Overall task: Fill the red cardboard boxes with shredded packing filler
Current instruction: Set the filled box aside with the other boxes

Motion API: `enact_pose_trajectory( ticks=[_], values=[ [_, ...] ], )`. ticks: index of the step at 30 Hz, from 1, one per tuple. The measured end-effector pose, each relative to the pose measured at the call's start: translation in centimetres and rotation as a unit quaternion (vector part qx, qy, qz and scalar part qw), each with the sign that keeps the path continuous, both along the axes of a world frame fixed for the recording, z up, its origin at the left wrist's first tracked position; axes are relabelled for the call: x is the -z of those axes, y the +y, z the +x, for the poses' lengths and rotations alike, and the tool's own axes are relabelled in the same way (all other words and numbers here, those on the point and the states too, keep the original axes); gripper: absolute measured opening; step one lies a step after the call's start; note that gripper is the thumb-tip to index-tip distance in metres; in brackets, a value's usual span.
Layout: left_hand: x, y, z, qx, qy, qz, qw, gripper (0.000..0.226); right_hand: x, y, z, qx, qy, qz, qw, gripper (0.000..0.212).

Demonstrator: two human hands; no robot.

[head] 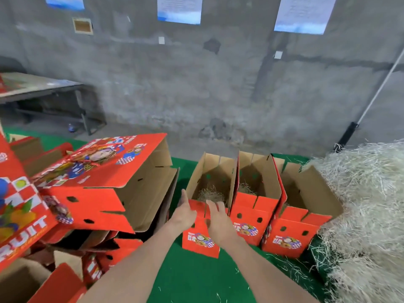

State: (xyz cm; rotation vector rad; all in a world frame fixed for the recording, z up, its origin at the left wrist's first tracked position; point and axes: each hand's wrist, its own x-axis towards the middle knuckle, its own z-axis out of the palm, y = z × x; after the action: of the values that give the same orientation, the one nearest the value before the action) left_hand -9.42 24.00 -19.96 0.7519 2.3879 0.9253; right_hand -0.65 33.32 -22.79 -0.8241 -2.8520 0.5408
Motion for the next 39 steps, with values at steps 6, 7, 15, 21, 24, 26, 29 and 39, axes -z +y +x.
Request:
enact_pose_trajectory(
  ticks=[6, 7, 15, 21, 24, 26, 29, 39],
  values=[
    [-3.4, -1.7, 1.0, 0.028, 0.184, 0.066, 0.98, 0.074, -1.3, 2.9, -4.3, 0.12, 0.027, 0.027, 0.992, 0.021],
    [-4.5, -2.6, 0.8, 0.029, 0.216, 0.09, 0.972, 0.07, -1.2, 3.6, -4.6, 0.133, 0.035, 0.022, 0.99, 0.019],
    [-12.5, -12.9, -1.4, -0.067, 0.327, 0.274, 0.902, 0.033, -4.2, 0.4, -7.6, 0.15, 0.138, -0.009, 0.979, 0.028],
    [-12.4, -19.0, -5.1, -0.228, 0.319, 0.212, 0.895, 0.031, -11.0, -10.6, -11.6, 0.026, 0.253, -0.425, 0.869, 0.053],
    [-11.4, -20.0, -5.0, -0.23, 0.279, 0.149, 0.92, 0.038, -12.7, -14.3, -12.8, 0.034, 0.181, -0.625, 0.758, 0.035],
    [-10.8, -20.3, -4.6, -0.193, 0.252, 0.115, 0.942, 0.044, -13.6, -15.8, -12.8, 0.051, 0.211, -0.652, 0.727, 0.017],
    [-11.4, -20.5, -4.3, -0.183, 0.281, 0.129, 0.933, 0.043, -15.2, -16.6, -12.2, 0.06, 0.287, -0.685, 0.667, 0.027],
    [-18.6, -18.8, 1.6, -0.156, 0.374, 0.26, 0.876, 0.054, -22.6, -13.8, 1.2, 0.01, 0.405, -0.589, 0.699, 0.018]
  ],
)
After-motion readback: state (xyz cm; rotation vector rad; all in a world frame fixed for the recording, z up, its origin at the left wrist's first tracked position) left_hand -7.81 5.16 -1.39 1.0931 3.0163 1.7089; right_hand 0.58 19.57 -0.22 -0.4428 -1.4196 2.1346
